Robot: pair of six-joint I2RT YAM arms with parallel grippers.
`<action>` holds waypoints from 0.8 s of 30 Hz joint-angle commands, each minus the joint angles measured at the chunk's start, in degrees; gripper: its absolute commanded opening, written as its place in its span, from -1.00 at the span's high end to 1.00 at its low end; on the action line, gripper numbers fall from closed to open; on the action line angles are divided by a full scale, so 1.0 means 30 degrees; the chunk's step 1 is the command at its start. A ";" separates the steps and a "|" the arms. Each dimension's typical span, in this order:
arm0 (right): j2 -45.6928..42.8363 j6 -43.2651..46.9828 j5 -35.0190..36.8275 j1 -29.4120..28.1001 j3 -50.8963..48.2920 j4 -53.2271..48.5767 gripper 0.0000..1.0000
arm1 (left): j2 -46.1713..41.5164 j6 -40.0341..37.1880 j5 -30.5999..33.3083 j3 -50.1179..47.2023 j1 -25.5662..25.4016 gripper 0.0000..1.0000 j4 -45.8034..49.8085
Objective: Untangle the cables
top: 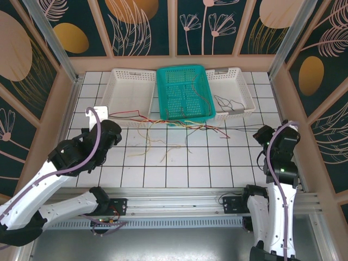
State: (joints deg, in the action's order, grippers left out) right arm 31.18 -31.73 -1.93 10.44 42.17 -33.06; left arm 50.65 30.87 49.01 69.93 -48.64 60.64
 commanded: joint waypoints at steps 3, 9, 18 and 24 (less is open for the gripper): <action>-0.0256 -0.0513 0.1938 0.0242 -0.0186 -0.0218 1.00 | -0.0448 -0.0478 0.1870 0.1744 0.0165 1.00 0.1105; -0.0292 -0.0922 0.2804 0.0331 -0.0264 -0.0376 1.00 | -0.0654 -0.0711 0.2555 0.2617 0.0168 1.00 0.1789; -0.0233 -0.1464 0.4083 0.0391 -0.0299 -0.0834 1.00 | -0.0727 -0.1072 0.3779 0.3237 0.0189 1.00 0.1854; -0.0205 -0.1993 0.5507 0.0418 -0.0216 -0.1314 1.00 | -0.0769 -0.1136 0.4206 0.3347 0.0160 1.00 0.1745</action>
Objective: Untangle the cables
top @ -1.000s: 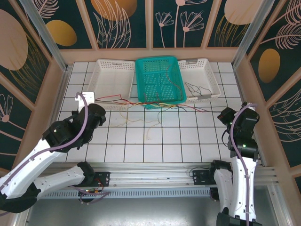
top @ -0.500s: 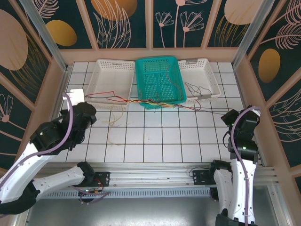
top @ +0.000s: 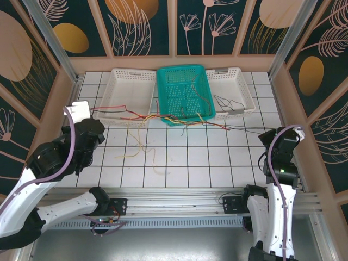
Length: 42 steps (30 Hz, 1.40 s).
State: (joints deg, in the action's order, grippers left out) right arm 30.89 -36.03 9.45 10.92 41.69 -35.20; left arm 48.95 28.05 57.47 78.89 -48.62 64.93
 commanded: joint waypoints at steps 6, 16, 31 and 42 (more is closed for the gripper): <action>0.0136 -0.0060 0.0490 0.0287 -0.0303 -0.0115 1.00 | -0.0391 -0.0039 -0.1286 -0.1182 0.0157 1.00 -0.1465; 0.1072 0.2366 -0.5806 -0.0080 -0.0970 0.2129 0.98 | 0.0193 0.0919 -0.9022 -0.5704 0.0152 1.00 -0.7784; 0.4797 0.3500 -0.7965 -1.1508 -0.1270 0.7418 -0.11 | 0.4079 0.2038 -1.4020 -0.8479 -0.0964 1.00 -1.4724; 0.7338 0.4384 -0.5608 -1.8668 -0.1345 1.0446 -0.17 | 0.6046 0.2192 -1.3856 -0.7962 -0.1323 1.00 -1.5142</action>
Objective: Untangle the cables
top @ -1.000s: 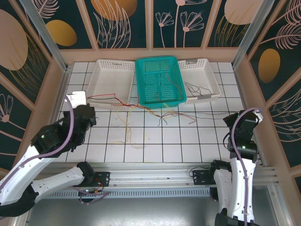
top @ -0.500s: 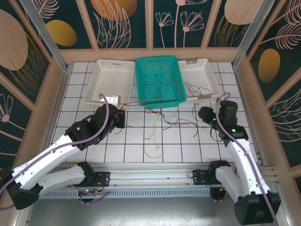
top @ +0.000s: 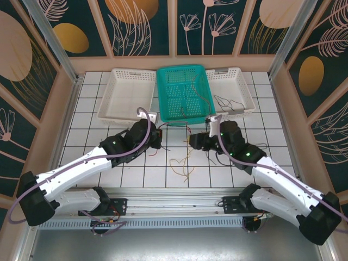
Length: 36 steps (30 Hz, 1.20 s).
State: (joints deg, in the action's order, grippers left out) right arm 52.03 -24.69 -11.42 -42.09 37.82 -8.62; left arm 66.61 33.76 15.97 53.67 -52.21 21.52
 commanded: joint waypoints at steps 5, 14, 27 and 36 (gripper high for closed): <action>0.0882 0.0729 0.2887 -0.2190 0.0417 0.0787 -0.14 | 0.0427 0.0210 0.0154 0.0577 -0.0129 1.00 -0.0477; -0.0791 0.0115 0.3253 -0.2554 0.1408 -0.1342 -0.12 | 0.0849 0.0235 0.0590 0.0567 -0.0127 1.00 -0.0010; 0.2827 -0.0311 0.2392 -0.4747 0.2213 -0.1814 -0.01 | 0.0985 0.0173 0.0824 0.1209 -0.0142 1.00 0.0298; 0.2306 -0.0392 0.4338 -0.4728 0.2948 -0.3772 0.01 | 0.0852 0.0175 0.1180 0.0991 -0.0141 1.00 0.0499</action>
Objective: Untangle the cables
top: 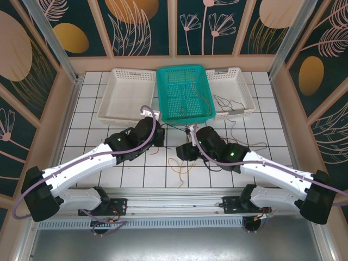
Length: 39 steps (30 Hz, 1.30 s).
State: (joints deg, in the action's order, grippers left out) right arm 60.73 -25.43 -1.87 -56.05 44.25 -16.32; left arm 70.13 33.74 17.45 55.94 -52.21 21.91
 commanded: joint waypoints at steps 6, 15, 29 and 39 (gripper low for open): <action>-0.1067 -0.0148 0.1163 -0.0095 0.1107 -0.2562 0.00 | -0.0291 0.0056 0.1009 0.0322 -0.0136 1.00 0.0576; -0.1170 -0.0312 0.1960 -0.0170 0.1179 -0.3693 0.01 | -0.0305 -0.0054 0.1383 0.0354 -0.0145 1.00 0.0924; 0.0460 -0.0528 0.2106 -0.0260 0.1223 -0.2136 0.51 | -0.0420 -0.0112 0.1273 0.0428 -0.0138 1.00 0.1077; -0.5132 -0.2115 0.6940 0.3394 0.1271 -0.4765 1.00 | -0.1609 -0.0493 0.4640 -0.0622 -0.0146 1.00 0.3991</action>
State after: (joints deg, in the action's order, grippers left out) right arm 50.89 -29.26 12.84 -50.92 46.30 -27.03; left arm 67.18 33.19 25.21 55.29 -52.21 28.34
